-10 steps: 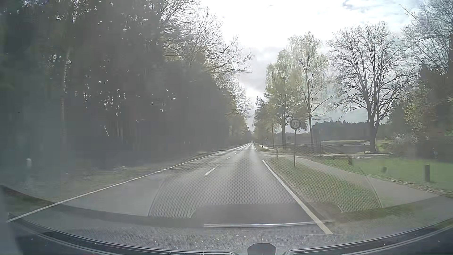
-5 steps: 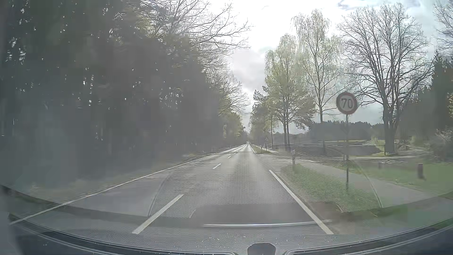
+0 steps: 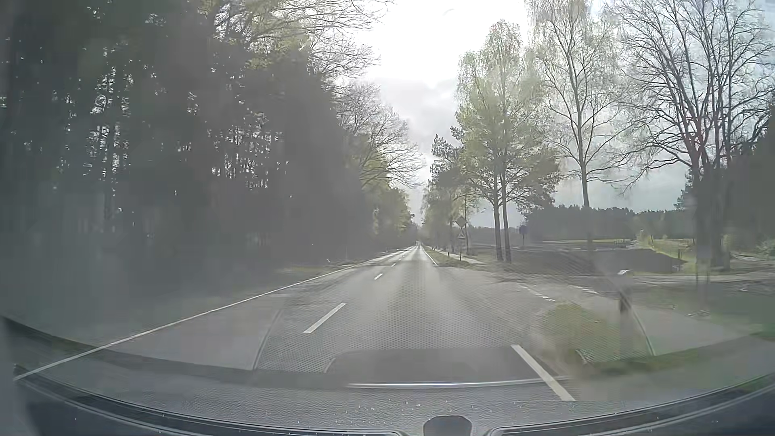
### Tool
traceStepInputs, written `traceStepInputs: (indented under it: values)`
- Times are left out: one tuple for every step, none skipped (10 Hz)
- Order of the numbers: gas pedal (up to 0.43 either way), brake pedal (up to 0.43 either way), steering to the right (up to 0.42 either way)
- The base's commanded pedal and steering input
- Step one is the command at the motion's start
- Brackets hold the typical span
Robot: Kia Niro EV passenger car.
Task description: Follow the waypoints while adhering to traffic rules and regulations
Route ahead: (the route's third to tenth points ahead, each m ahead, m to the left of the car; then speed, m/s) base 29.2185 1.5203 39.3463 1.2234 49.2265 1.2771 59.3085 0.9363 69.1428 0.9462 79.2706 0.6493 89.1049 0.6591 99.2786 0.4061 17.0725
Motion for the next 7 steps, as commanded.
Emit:
traceStepInputs:
  values:
    - [0.177,0.0,0.006]
    - [0.177,0.0,0.006]
    - [0.177,0.0,0.006]
    - [0.177,0.0,0.006]
    - [0.177,0.0,0.005]
    - [0.177,0.0,0.003]
    - [0.177,0.0,0.0]
